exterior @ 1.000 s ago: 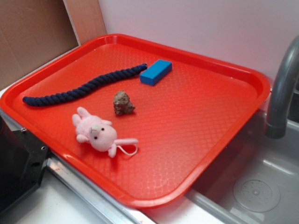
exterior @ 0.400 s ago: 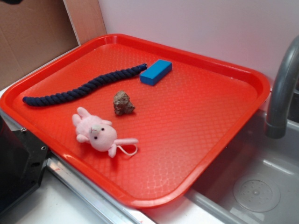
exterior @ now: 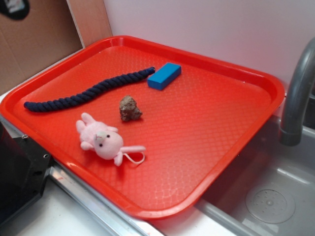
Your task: Grab the blue rope.
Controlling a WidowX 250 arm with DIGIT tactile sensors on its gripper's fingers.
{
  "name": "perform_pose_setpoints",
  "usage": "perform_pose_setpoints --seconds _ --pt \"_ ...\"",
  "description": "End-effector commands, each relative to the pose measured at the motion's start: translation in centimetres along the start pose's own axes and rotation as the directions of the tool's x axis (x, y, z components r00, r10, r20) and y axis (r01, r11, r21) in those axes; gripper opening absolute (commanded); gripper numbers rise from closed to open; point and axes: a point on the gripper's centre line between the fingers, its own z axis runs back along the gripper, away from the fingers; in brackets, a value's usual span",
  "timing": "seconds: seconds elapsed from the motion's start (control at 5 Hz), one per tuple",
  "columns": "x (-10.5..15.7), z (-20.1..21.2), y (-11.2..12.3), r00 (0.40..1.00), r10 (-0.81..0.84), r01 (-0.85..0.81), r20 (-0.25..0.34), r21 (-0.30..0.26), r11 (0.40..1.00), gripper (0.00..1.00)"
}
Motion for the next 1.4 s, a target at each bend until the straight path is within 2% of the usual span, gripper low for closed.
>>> perform_pose_setpoints --seconds 0.0,0.6,1.0,1.2 --pt "0.4 -5.5 4.8 0.978 -0.202 0.201 0.050 0.022 0.979 1.00" --pt "2.7 -14.1 7.0 0.943 -0.332 0.333 -0.021 0.098 0.938 1.00" --pt "3.2 -17.9 7.1 0.932 -0.346 0.356 -0.108 0.095 0.930 1.00" --pt "3.3 -19.3 6.9 0.922 -0.360 0.373 -0.141 0.081 0.924 0.74"
